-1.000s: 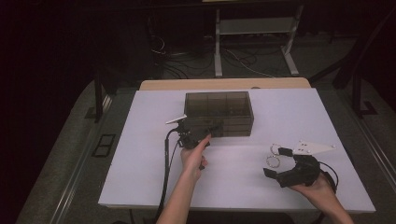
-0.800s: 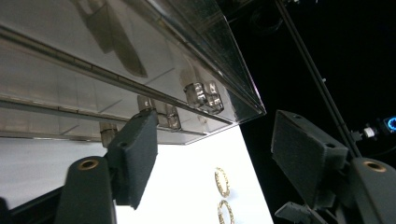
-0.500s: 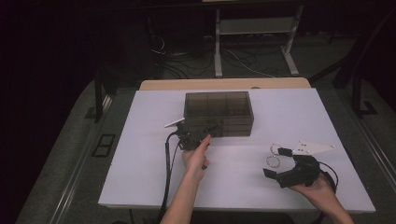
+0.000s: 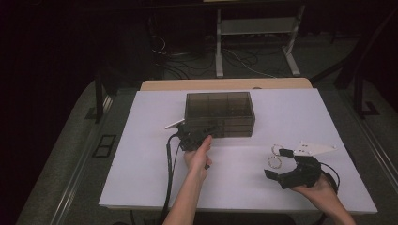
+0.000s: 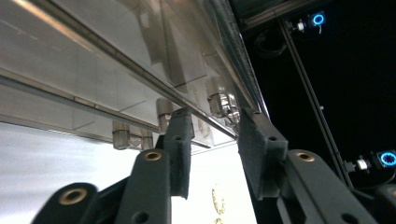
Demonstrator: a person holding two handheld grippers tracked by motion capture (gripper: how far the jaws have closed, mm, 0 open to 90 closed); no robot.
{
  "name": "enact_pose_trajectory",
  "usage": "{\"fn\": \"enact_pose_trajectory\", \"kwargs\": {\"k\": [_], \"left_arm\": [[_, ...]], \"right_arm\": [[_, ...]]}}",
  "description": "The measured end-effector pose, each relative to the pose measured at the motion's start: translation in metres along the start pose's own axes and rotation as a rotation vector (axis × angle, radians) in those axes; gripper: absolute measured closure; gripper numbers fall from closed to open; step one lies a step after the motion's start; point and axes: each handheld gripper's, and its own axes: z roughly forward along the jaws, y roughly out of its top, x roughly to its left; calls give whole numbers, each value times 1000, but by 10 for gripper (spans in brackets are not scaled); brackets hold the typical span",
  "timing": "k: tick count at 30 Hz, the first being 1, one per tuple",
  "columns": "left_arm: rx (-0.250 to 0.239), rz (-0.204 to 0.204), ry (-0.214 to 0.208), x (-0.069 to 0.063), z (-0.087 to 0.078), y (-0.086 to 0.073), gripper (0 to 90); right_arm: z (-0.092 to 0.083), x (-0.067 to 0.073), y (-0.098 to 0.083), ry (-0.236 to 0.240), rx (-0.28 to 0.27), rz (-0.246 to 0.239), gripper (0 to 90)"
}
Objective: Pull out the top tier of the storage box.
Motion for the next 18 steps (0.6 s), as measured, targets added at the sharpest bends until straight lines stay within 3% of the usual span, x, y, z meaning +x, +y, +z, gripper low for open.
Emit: {"fn": "enact_pose_trajectory", "kwargs": {"k": [18], "left_arm": [[-24,-59,-13,-2,4,0,772]], "right_arm": [[0,0,0,6,4,-1,0]]}}
